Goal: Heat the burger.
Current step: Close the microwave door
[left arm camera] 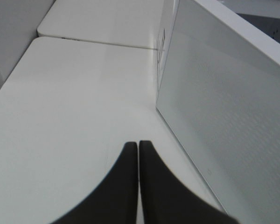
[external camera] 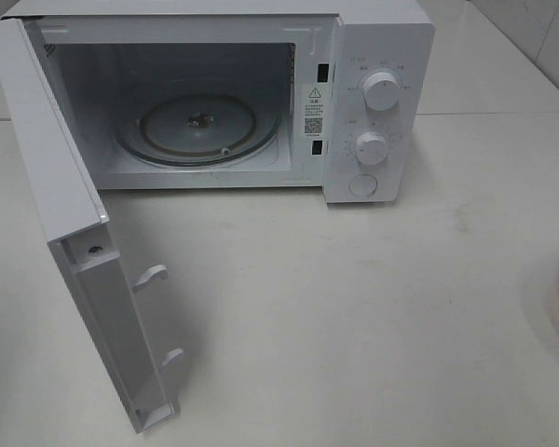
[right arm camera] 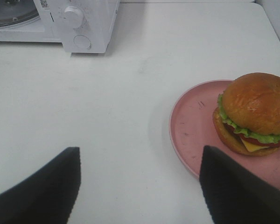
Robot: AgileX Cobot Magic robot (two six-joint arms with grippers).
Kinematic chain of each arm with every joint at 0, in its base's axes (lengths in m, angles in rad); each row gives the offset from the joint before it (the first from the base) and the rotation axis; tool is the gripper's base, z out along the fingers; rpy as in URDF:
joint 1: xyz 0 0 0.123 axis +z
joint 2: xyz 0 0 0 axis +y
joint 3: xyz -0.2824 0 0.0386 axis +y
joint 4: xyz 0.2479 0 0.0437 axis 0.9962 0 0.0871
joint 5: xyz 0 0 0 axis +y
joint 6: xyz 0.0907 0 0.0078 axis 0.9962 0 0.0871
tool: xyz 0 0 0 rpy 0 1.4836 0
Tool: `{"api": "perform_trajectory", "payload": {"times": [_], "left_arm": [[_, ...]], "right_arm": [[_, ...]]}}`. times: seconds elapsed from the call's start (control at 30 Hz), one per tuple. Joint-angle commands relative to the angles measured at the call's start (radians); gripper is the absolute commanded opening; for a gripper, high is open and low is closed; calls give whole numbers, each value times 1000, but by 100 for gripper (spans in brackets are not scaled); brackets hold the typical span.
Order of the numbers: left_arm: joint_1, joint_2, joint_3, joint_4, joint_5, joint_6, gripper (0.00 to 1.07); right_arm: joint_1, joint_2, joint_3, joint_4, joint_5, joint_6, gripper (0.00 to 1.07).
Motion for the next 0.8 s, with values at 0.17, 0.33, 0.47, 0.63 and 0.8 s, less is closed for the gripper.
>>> {"api": "perform_trajectory", "payload": {"times": [0.17,0.33,0.47,0.63,0.8], "left_arm": [[1,123,154,-14,-468,44,0],[1,194,221,-14,-649,44,0],[1,308,251,1,-800,44,0],[1,405,251,49,-897,41,0],[-9,527,251,118,-988,-4,0]], "right_arm": [[-4,-25,-1,4,-8,-12,71],[-4,-25,-1,4,-8,-12,71],[-4,-25,-1,4,-8,-12,71],[-4,-25,-1,4,-8,-12,71],[-4,-25,-1,4,-8,-12,71]]}}
